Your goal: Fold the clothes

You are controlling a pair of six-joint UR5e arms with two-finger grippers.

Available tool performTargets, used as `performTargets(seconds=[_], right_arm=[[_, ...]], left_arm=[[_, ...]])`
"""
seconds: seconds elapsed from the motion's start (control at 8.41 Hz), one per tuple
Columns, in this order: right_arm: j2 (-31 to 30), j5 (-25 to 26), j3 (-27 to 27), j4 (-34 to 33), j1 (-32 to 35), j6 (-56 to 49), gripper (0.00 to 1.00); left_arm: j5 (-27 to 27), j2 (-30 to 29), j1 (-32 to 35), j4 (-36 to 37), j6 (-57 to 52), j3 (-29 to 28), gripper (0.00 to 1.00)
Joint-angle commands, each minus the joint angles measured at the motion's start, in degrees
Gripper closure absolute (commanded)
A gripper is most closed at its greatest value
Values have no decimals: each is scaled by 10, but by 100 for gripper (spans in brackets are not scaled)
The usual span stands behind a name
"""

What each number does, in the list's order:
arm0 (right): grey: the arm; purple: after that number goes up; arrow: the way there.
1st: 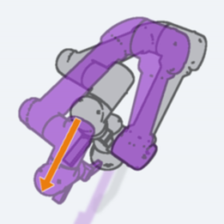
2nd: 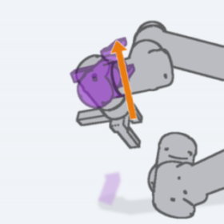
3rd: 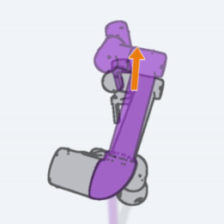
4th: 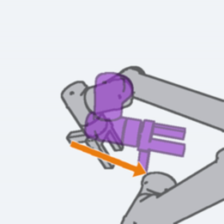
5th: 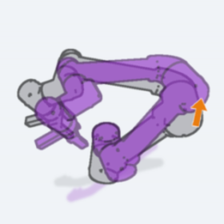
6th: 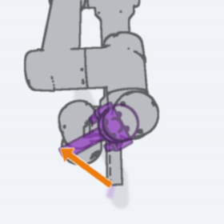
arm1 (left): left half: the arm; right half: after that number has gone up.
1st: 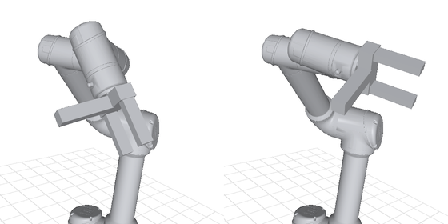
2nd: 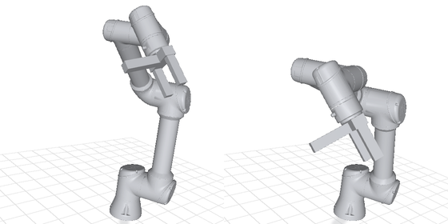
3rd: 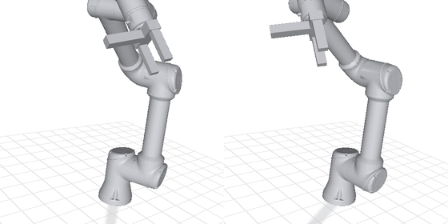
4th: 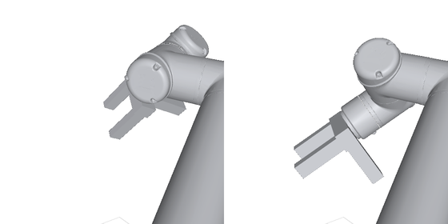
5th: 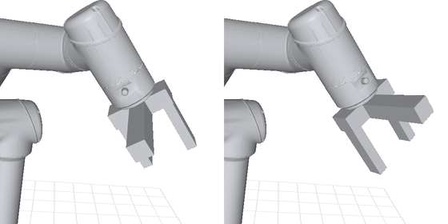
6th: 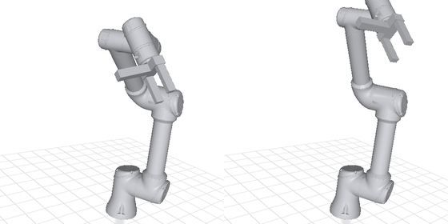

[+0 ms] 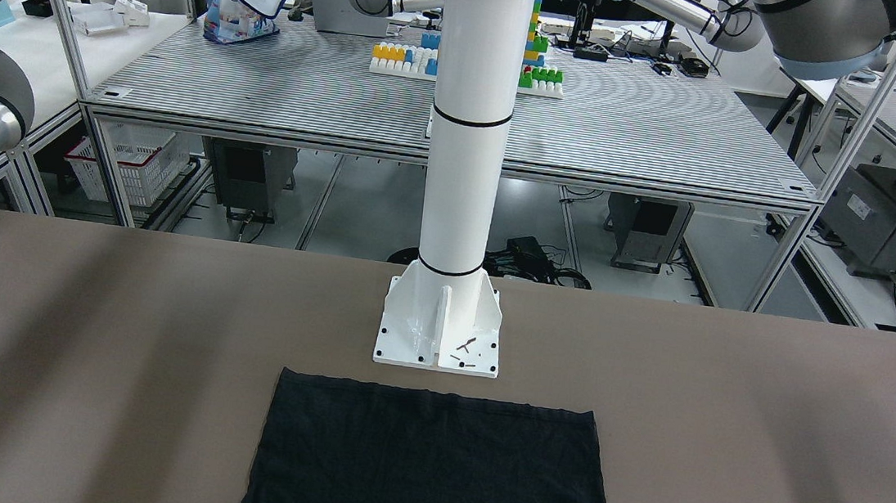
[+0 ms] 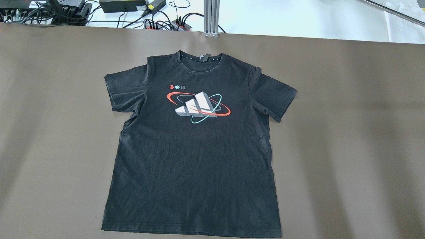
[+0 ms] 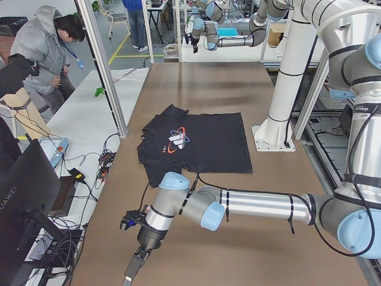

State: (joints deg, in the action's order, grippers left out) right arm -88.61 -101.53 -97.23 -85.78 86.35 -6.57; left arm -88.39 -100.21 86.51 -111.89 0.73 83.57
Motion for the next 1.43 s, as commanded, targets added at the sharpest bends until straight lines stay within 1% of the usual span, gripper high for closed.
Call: performTargets(seconds=[0.0,0.59,0.71,0.83,0.95,1.19,1.31], right_arm=[[1,-2,4,-1,0,1,5],[12,-4,0,-2,-1,-2,5],[20,-7,5,-2,-3,-1,5],[21,-33,4,9,-3,-1,5],[21,-57,7,30,-5,-1,5],[28,-60,20,52,-7,-1,5],[36,-85,27,67,-12,0,5]], left_arm=[[1,-1,0,-11,17,-2,0],[-7,-16,-13,-11,40,2,0],[-36,-18,-23,-11,40,5,0],[-70,-25,-29,-12,39,4,0],[-85,-29,-35,-12,39,5,0],[-109,-52,-53,-5,55,10,0],[-168,-68,-55,-7,56,1,0]])
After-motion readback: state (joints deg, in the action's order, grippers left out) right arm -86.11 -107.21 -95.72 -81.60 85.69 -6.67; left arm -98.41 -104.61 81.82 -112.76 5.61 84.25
